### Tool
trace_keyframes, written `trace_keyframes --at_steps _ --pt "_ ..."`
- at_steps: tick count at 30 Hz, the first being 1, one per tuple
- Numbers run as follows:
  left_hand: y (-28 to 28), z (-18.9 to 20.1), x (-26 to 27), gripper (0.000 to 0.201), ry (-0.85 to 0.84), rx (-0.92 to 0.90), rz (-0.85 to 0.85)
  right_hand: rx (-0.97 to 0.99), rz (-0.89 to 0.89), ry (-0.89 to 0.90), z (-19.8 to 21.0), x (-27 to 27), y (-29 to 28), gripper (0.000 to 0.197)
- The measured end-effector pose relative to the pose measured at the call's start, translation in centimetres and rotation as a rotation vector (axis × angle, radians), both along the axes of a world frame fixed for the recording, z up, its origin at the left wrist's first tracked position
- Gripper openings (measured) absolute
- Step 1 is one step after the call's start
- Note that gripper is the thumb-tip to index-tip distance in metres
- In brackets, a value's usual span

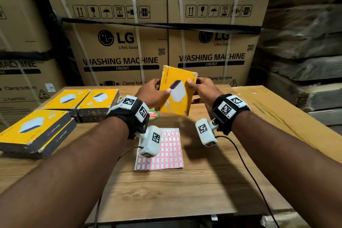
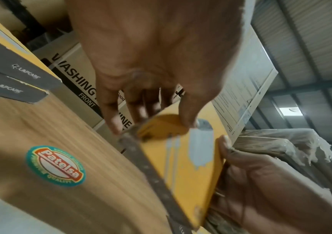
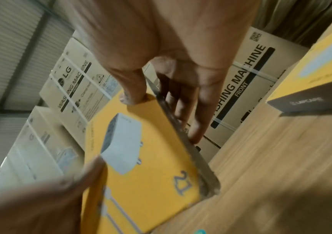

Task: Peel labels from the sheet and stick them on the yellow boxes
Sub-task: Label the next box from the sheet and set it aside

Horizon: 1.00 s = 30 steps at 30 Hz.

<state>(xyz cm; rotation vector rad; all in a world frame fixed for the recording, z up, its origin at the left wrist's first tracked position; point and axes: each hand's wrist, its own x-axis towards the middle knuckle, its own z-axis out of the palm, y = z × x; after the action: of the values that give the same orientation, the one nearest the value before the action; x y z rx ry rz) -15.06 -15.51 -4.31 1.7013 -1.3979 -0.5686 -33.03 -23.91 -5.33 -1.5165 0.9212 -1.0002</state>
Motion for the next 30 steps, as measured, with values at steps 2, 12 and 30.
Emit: trace_keyframes --at_steps 2,12,30 --pt "0.3 -0.6 -0.5 0.035 0.019 0.099 -0.083 0.025 -0.017 -0.026 0.2 -1.0 0.0 0.023" --pt "-2.3 -1.5 -5.4 0.03 0.51 0.236 -0.068 0.037 -0.018 0.276 -0.9 -5.4 -0.2 0.043" --pt "-8.7 -5.8 -16.0 0.023 0.462 0.14 -0.025 -0.19 -0.255 0.685 -4.5 -15.2 -3.4 0.063"
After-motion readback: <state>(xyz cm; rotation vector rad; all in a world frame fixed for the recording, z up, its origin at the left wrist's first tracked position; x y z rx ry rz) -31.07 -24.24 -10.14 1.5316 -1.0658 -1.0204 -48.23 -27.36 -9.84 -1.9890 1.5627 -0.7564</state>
